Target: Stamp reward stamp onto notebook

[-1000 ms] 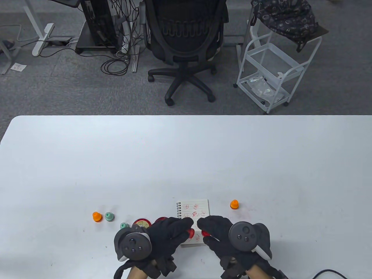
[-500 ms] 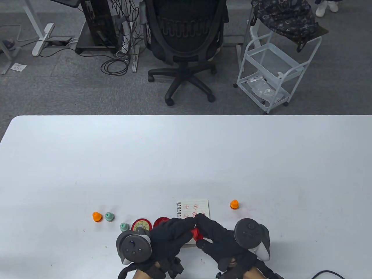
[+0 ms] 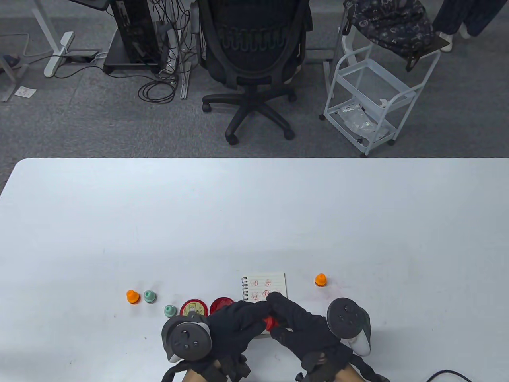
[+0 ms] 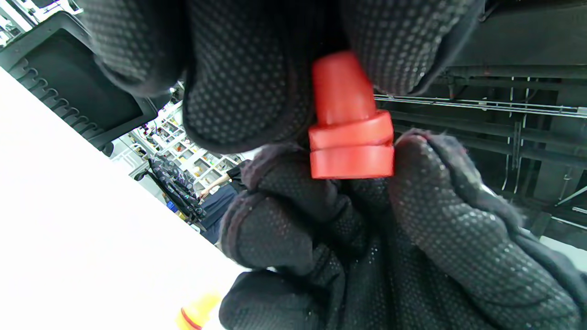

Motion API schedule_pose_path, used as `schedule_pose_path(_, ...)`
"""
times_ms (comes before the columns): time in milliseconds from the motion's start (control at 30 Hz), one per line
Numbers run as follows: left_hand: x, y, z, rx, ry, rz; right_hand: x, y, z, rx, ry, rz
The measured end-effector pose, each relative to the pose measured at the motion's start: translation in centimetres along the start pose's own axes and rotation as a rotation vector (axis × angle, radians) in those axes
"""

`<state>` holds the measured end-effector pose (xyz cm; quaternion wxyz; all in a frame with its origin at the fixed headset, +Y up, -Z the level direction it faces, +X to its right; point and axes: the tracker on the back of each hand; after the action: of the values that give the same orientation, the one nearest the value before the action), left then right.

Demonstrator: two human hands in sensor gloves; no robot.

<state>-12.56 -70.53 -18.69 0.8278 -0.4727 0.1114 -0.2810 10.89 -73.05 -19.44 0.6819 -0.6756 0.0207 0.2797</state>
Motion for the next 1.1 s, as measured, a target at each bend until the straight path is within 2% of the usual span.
schedule_pose_path(433,0.2,0.1,0.1,0.014,0.046,-0.058,-0.2,0.0,0.0,-0.019,-0.029,0.025)
schedule_pose_path(600,0.3,0.1,0.3,0.032,0.057,-0.078,-0.2,0.2,-0.1,-0.03,0.001,0.081)
schedule_pose_path(833,0.7,0.1,0.0,0.016,0.051,-0.112,-0.1,0.2,-0.3,-0.043,-0.014,0.1)
schedule_pose_path(1000,-0.1,0.0,0.3,0.034,0.078,-0.093,0.8,0.0,0.2,-0.025,0.011,0.042)
schedule_pose_path(1100,-1.2,-0.2,0.6,0.051,0.151,-0.068,1.6,-0.4,0.4,-0.018,-0.05,-0.009)
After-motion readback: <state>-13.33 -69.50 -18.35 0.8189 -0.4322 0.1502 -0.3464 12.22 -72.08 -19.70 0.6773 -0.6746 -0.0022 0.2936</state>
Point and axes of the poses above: the tracker on the back of each hand, its own z axis roughly to the thumb side, its own y axis roughly from the wrist to the fingertips, x = y × z, and after that the axes turned 8 degrees about -x, right-handed
